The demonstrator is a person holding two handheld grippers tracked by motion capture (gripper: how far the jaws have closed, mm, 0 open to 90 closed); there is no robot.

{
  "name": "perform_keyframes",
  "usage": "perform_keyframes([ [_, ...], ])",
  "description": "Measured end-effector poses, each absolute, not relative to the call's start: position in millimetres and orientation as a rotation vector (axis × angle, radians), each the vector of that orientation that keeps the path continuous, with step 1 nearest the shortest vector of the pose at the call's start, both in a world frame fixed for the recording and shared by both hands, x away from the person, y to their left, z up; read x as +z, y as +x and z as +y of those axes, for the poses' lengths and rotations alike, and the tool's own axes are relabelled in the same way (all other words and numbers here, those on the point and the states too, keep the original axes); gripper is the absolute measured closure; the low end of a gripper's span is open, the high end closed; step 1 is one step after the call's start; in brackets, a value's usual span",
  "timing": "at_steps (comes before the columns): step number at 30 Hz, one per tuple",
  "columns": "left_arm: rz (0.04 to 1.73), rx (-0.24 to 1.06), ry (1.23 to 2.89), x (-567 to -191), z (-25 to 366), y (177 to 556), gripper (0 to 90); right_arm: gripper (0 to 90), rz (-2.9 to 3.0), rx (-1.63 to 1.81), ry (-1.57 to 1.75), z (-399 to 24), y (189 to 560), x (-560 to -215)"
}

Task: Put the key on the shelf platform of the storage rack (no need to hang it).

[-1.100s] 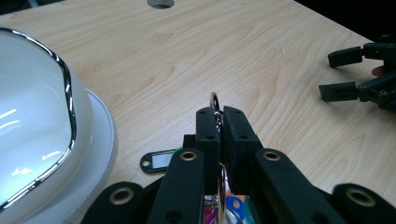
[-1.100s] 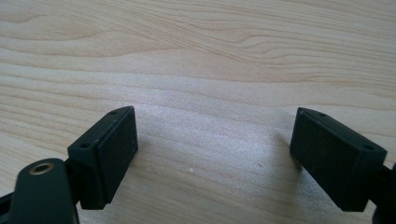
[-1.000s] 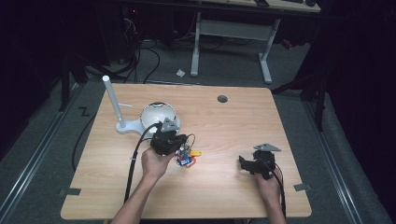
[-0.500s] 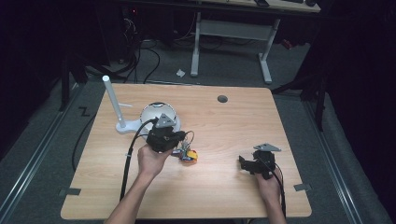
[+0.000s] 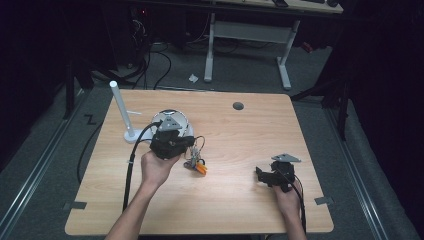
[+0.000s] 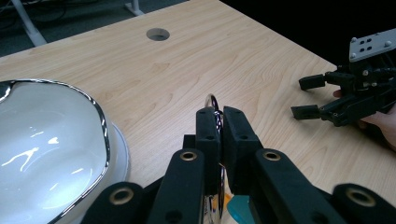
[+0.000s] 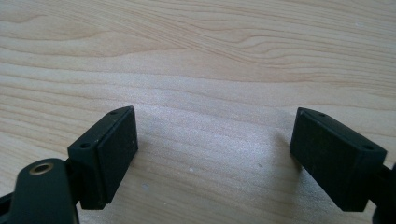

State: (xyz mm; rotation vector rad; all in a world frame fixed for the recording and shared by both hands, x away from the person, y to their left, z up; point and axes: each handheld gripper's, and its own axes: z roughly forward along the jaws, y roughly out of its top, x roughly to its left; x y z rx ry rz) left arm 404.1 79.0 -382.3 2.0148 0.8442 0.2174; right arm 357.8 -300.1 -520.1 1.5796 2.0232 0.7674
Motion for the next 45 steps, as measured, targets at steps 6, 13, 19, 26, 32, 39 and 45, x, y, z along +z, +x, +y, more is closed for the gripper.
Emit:
perform_keyframes([
  [6, 0.836, 0.225, 2.003, -371.0, 84.8, 404.8, 85.5, 15.2, 2.023, 0.767, 1.58, -300.1, 357.8, -520.1],
  [13, 0.838, 0.228, 1.977, -357.5, 95.3, 405.4, 85.5, 15.2, 2.023, 0.767, 1.579, -300.2, 357.8, -520.1],
  [19, 0.847, 0.219, 1.956, -352.1, 102.5, 406.1, 85.5, 15.2, 2.023, 0.767, 1.579, -300.2, 357.8, -520.1],
  [26, 0.866, 0.23, 1.937, -348.5, 109.6, 406.9, 85.5, 15.2, 2.023, 0.767, 1.579, -300.2, 357.8, -520.1],
  [32, 0.863, 0.252, 1.931, -337.6, 115.1, 408.1, 85.5, 15.2, 2.023, 0.767, 1.579, -300.2, 357.7, -520.1],
  [39, 0.869, 0.258, 1.903, -324.6, 123.4, 411.8, 85.4, 15.2, 2.024, 0.768, 1.579, -300.2, 357.8, -520.1],
  [45, 0.88, 0.282, 1.903, -316.1, 128.3, 413.7, 85.4, 15.2, 2.022, 0.768, 1.579, -300.1, 357.8, -520.2],
])
